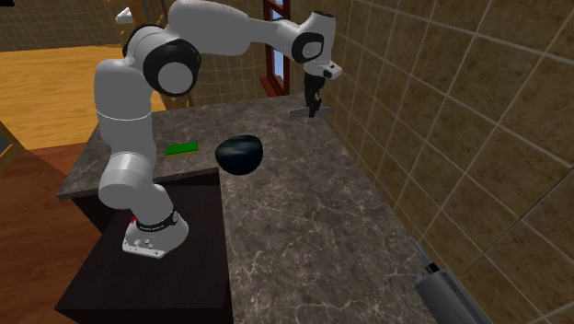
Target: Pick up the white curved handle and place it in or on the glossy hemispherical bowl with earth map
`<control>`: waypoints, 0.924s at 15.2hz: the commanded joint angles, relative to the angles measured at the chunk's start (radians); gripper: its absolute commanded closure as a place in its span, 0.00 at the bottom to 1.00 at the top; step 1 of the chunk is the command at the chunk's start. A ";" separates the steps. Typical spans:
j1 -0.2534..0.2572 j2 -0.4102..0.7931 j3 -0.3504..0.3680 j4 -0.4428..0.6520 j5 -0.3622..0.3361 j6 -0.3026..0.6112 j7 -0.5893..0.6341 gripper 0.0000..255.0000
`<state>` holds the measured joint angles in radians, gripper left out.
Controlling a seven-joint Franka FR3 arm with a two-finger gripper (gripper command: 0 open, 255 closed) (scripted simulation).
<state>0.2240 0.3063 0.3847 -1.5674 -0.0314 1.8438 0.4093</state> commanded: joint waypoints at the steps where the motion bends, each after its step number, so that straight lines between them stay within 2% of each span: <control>1: -0.013 -0.071 0.006 -0.088 0.025 0.021 -0.007 1.00; 7: -0.039 -0.331 0.015 -0.399 0.131 0.089 -0.053 1.00; 14: -0.014 -0.627 -0.002 -0.689 0.247 0.096 -0.107 1.00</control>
<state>0.2026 -0.2753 0.3839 -2.2122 0.1979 1.9380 0.3064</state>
